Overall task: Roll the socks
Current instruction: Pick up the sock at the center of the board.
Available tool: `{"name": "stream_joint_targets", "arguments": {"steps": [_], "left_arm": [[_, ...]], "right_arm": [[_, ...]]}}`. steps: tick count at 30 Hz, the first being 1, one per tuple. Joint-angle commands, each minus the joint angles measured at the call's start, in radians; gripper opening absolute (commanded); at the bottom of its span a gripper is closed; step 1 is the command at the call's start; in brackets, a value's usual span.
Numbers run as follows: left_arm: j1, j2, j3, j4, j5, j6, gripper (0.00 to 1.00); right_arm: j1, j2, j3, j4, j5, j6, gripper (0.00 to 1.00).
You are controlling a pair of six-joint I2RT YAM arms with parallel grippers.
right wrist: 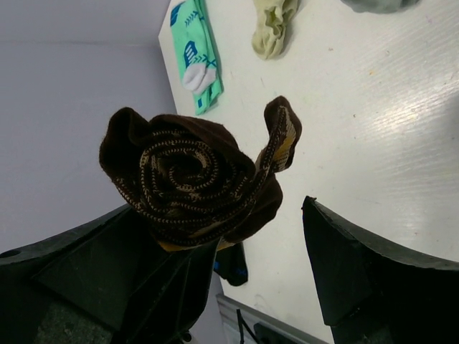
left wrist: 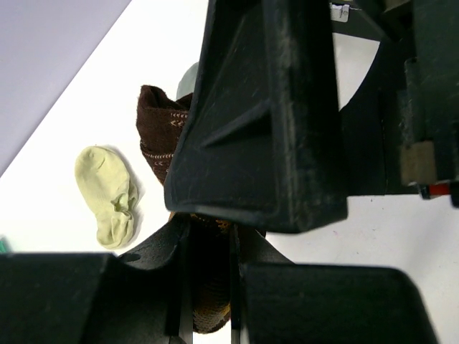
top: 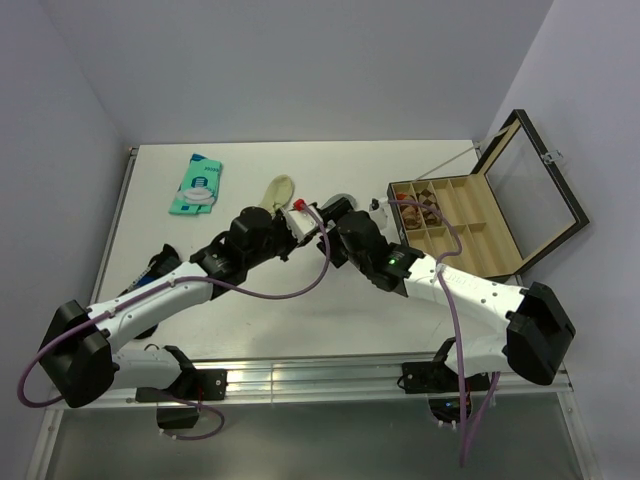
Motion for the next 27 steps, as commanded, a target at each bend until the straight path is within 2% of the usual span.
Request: {"name": "stream_joint_targets", "arguments": {"steps": [1,21,23,27], "left_arm": [[-0.018,0.000,0.009,0.070,-0.022,0.007,0.00],[-0.031,0.017,0.009,0.039,0.015,-0.008,0.00],[-0.032,0.020,0.014,0.027,0.024,-0.011,0.00],[-0.031,0.033,0.018,0.013,0.038,-0.016,0.00]], "right_arm": [[-0.007,0.012,0.038,0.033,-0.026,0.031,0.93],[-0.041,0.078,0.056,0.106,-0.055,0.034,0.87],[-0.047,0.075,0.046,0.123,-0.061,0.028,0.84],[-0.056,0.070,0.036,0.141,-0.052,0.005,0.67]]}}
